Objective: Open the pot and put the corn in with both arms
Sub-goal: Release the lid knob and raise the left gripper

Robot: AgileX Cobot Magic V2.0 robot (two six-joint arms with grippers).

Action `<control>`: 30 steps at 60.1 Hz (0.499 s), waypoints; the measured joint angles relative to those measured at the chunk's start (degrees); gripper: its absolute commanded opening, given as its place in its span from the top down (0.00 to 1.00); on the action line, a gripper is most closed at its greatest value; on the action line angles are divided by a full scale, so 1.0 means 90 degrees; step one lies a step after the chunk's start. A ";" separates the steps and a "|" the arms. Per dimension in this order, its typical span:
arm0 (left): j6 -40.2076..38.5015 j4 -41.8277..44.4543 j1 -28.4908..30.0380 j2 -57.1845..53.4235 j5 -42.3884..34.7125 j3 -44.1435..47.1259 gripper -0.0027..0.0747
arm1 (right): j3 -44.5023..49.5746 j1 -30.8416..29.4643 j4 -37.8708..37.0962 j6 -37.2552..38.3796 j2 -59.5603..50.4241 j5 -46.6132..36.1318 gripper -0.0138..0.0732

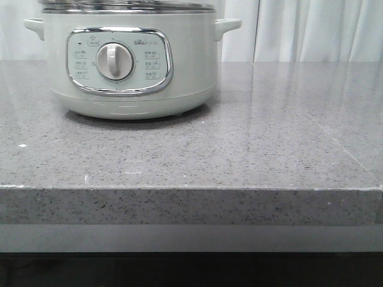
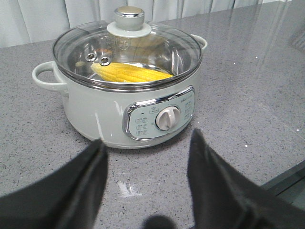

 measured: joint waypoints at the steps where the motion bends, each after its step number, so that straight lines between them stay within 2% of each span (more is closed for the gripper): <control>1: 0.0000 0.0000 0.0000 0.0001 0.0000 0.0000 0.71 | 0.0000 0.0000 0.0000 0.0000 0.0000 0.0000 0.69; 5: 0.0000 0.0000 0.0000 0.0001 -0.0038 0.0000 0.80 | 0.0000 0.0000 0.0000 0.0018 0.0000 0.0023 0.83; 10: 0.0000 0.0000 0.0000 0.0001 -0.0038 0.0000 0.87 | 0.0000 0.0000 0.0000 0.0018 0.0000 0.0023 0.93; 22: 0.0000 0.0000 0.0000 0.0001 -0.0042 0.0000 0.99 | 0.0000 0.0000 0.0000 0.0018 0.0000 0.0023 0.92; 30: 0.0000 0.0000 0.0000 0.0001 -0.0042 0.0000 0.99 | 0.0000 0.0000 0.0000 0.0018 0.0000 0.0023 0.92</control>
